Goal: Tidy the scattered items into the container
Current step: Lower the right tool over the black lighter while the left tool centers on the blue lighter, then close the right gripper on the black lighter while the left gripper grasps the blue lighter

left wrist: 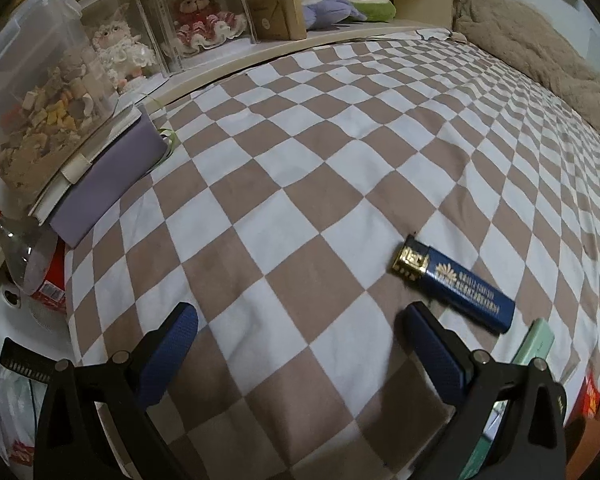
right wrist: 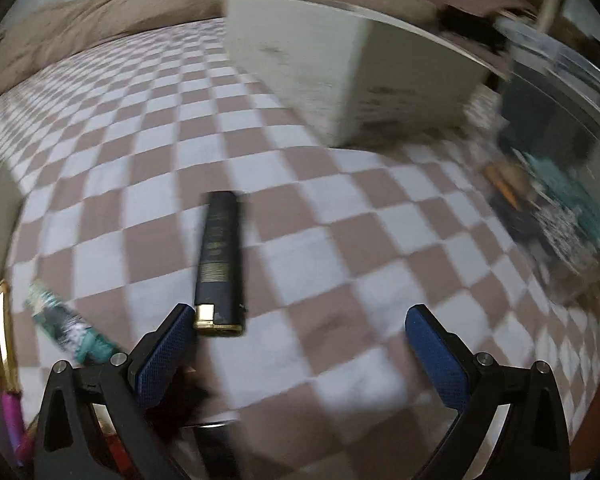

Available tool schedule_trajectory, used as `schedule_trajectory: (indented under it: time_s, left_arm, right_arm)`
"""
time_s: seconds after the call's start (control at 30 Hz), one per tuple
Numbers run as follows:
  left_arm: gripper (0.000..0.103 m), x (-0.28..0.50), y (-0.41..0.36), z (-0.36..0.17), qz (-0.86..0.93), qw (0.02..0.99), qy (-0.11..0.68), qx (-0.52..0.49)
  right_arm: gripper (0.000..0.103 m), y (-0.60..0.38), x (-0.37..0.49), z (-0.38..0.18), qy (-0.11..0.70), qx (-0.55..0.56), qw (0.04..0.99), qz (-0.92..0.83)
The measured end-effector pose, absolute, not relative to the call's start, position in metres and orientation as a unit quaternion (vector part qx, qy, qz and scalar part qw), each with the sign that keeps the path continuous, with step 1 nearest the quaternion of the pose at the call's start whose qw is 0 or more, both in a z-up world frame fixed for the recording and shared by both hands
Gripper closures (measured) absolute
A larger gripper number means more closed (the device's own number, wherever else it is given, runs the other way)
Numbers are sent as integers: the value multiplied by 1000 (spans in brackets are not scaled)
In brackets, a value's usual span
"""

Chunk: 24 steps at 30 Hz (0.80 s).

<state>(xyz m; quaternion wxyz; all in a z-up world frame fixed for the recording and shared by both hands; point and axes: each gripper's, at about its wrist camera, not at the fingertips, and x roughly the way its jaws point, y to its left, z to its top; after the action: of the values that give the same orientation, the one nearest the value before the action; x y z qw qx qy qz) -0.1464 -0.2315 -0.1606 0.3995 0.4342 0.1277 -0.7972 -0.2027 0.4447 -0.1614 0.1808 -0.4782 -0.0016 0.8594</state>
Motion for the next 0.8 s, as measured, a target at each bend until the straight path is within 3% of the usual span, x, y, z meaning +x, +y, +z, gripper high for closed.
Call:
schedule_trajectory:
  time_s: [0.3, 0.53, 0.8]
  left_arm:
    - [0, -155, -225, -164, -815, 366, 107, 437]
    - [0, -175, -196, -166, -842, 279, 80, 454]
    - [0, -193, -201, -164, -849, 246, 123, 452]
  right_arm:
    - [0, 495, -180, -166, 129, -454, 240, 848]
    - [0, 489, -179, -159, 114, -434, 239, 861]
    - [0, 468, -178, -138, 101, -392, 199, 892]
